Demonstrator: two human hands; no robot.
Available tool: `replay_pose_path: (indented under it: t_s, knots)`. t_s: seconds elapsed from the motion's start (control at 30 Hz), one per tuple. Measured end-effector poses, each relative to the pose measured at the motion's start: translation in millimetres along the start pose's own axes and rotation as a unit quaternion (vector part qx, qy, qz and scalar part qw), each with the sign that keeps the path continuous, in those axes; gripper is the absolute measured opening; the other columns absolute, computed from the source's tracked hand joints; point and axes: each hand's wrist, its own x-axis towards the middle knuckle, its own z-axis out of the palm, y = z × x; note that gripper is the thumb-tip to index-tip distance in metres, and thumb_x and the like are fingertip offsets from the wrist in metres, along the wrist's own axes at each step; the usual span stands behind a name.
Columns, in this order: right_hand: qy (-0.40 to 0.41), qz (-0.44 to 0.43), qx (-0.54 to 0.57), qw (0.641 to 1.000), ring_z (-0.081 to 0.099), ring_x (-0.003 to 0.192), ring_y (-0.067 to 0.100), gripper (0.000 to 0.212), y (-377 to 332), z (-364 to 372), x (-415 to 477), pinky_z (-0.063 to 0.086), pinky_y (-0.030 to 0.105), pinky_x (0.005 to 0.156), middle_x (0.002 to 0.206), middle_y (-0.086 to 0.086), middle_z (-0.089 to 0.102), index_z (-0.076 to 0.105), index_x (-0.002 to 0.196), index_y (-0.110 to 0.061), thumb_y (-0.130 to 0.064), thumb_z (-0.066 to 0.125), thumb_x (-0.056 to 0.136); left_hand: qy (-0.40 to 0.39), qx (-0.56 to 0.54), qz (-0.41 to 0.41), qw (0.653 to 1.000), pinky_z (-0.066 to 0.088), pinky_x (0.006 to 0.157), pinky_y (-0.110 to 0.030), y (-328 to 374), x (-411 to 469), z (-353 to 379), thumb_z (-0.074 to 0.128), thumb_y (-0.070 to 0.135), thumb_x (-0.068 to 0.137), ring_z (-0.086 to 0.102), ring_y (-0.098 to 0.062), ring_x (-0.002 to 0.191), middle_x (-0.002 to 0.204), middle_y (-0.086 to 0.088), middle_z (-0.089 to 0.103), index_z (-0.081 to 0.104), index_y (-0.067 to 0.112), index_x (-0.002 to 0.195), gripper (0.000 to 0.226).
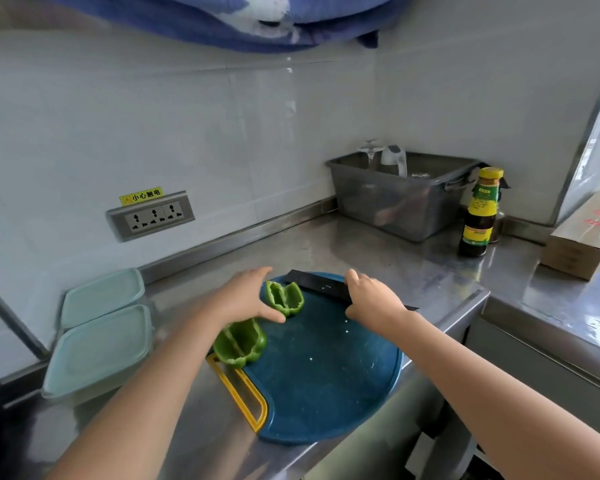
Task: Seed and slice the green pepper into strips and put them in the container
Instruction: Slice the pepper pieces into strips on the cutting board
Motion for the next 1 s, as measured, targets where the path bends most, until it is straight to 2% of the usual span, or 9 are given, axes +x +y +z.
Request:
replay_pose_path:
  t_s: [0.13,0.23,0.33,0.5,0.57,0.73,0.83,0.93,1.0]
  knots:
    - [-0.012,-0.011,-0.019,1.000,0.054,0.102,0.033,0.036,2.7,3.6,-0.1,0.038,0.032,0.070,0.112,0.014,0.053,0.041,0.116,-0.005,-0.017,0.054,0.085,-0.040,0.068,0.006,0.997,0.033,0.109,-0.038,12.7,21.3,8.9,0.080,0.047,0.064,0.035,-0.027,0.134,0.149,-0.009,0.035,0.024,0.014,0.146,0.104]
    - [-0.003,-0.009,-0.029,1.000,0.059,0.092,0.034,0.027,10.9,3.0,-3.7,0.042,0.036,0.066,0.108,0.013,0.055,0.042,0.113,-0.007,-0.025,0.048,0.093,-0.060,0.087,0.006,0.994,0.037,0.105,-0.035,17.6,29.9,7.7,0.077,0.045,0.068,0.042,-0.025,0.129,0.144,-0.009,0.042,0.033,0.010,0.143,0.094]
    - [0.012,-0.003,-0.020,1.000,0.060,0.089,0.035,0.024,21.2,0.8,-8.8,0.048,0.039,0.068,0.105,0.012,0.057,0.045,0.108,-0.007,-0.027,0.043,0.096,-0.061,0.065,-0.006,0.996,0.045,0.092,-0.032,22.3,29.3,8.3,0.074,0.048,0.070,0.053,-0.021,0.112,0.129,-0.006,0.053,0.041,0.012,0.138,0.084]
    - [0.051,0.034,0.110,0.992,0.052,0.072,0.031,0.021,19.5,-6.4,-15.2,0.043,0.037,0.062,0.086,0.011,0.056,0.044,0.086,-0.006,-0.021,0.035,0.097,-0.036,0.013,-0.016,0.999,0.044,0.083,-0.027,30.0,14.7,21.4,0.069,0.052,0.072,0.051,-0.013,0.101,0.125,0.000,0.053,0.045,0.017,0.133,0.074]
    - [0.066,0.035,0.141,0.987,0.050,0.068,0.031,0.023,15.7,-13.6,-18.4,0.042,0.035,0.058,0.079,0.010,0.054,0.042,0.083,-0.007,-0.023,0.035,0.098,-0.016,0.014,-0.017,1.000,0.045,0.086,-0.030,33.5,5.1,26.8,0.069,0.052,0.072,0.049,-0.016,0.105,0.123,-0.001,0.051,0.044,0.019,0.133,0.074]
    - [0.077,0.016,0.160,0.984,0.059,0.072,0.038,0.024,11.6,-26.9,-34.5,0.049,0.039,0.062,0.080,0.014,0.061,0.047,0.101,-0.010,-0.030,0.034,0.100,0.020,-0.002,-0.014,1.000,0.039,0.094,-0.033,49.6,-22.8,45.0,0.064,0.058,0.073,0.038,-0.020,0.118,0.126,0.000,0.047,0.042,0.023,0.130,0.069]
    - [0.079,0.007,0.144,0.986,0.059,0.075,0.036,0.022,5.6,-23.5,-54.8,0.048,0.039,0.063,0.083,0.012,0.062,0.044,0.108,-0.014,-0.032,0.034,0.100,0.077,-0.005,0.000,0.997,0.035,0.097,-0.031,55.3,-37.2,60.4,0.059,0.061,0.076,0.036,-0.021,0.122,0.131,-0.001,0.044,0.040,0.022,0.133,0.072]
    - [0.088,-0.009,0.095,0.991,0.060,0.077,0.032,0.024,-1.1,-12.6,-83.7,0.045,0.038,0.063,0.085,0.007,0.065,0.041,0.110,-0.016,-0.036,0.031,0.101,0.144,-0.027,-0.007,0.989,0.033,0.102,-0.029,56.9,-43.7,69.2,0.061,0.062,0.075,0.037,-0.021,0.127,0.138,-0.005,0.041,0.029,0.015,0.141,0.087]
    - [0.099,-0.020,0.063,0.993,0.061,0.073,0.030,0.026,-5.1,-4.3,-99.7,0.043,0.038,0.061,0.082,0.003,0.063,0.040,0.106,-0.017,-0.039,0.026,0.101,0.161,-0.034,-0.016,0.986,0.034,0.100,-0.028,58.4,-44.5,72.1,0.062,0.063,0.073,0.040,-0.021,0.125,0.133,-0.007,0.044,0.034,0.010,0.138,0.088]
